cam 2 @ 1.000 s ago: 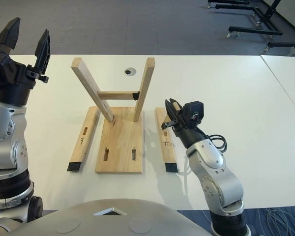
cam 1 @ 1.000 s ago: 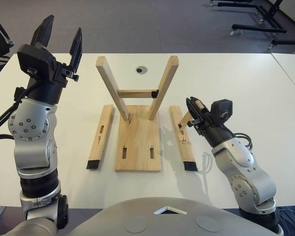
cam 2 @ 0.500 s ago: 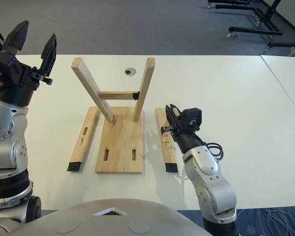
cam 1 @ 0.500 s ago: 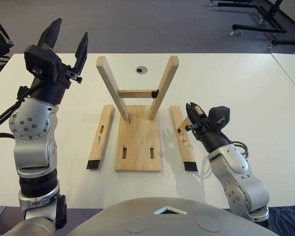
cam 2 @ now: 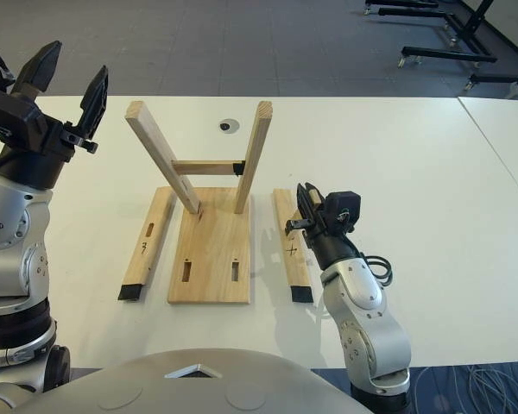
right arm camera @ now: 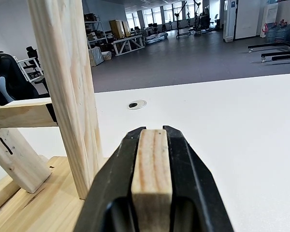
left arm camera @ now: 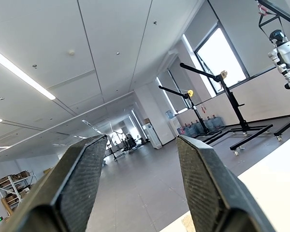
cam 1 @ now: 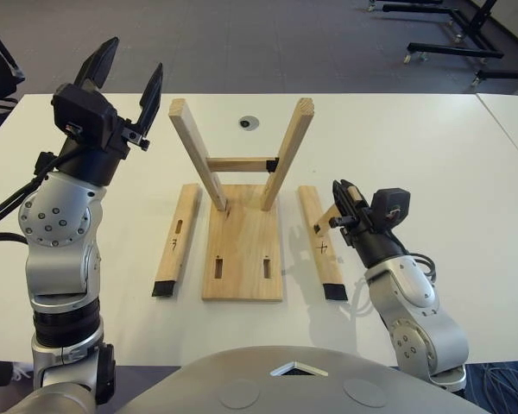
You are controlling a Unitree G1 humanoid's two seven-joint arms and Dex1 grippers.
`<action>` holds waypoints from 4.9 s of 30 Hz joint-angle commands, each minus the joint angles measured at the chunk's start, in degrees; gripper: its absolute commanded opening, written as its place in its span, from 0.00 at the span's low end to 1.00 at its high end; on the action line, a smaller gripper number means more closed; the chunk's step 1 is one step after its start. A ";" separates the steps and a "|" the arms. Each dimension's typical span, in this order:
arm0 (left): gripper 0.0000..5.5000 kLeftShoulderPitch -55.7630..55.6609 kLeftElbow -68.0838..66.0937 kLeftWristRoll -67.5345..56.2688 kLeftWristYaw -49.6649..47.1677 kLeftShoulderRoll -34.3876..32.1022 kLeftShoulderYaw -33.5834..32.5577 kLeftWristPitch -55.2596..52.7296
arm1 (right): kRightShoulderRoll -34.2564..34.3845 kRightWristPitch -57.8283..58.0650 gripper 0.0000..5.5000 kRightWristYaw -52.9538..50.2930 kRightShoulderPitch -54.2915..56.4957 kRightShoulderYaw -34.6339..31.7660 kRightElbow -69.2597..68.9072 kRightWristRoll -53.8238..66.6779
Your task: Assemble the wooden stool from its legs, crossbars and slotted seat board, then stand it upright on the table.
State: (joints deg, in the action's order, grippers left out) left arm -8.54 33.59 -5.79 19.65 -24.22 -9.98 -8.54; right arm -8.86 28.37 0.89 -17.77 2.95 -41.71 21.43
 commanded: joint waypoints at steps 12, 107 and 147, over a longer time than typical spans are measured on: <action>0.47 -0.14 0.05 1.48 1.06 -1.11 1.40 0.62 | 0.72 6.31 0.07 -1.53 0.07 -0.42 1.10 -0.99; 0.47 6.17 -0.48 13.95 -8.14 6.29 5.62 8.74 | -15.33 8.12 0.54 13.56 37.87 -13.89 14.16 14.72; 0.47 11.03 3.37 13.06 -9.89 7.97 3.92 7.22 | -24.50 4.39 0.61 20.44 25.73 -21.31 35.54 6.83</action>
State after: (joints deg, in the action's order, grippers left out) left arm 1.60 35.97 7.04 10.38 -16.59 -5.65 -0.35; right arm -30.68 33.43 18.32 13.04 -19.23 -8.07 30.95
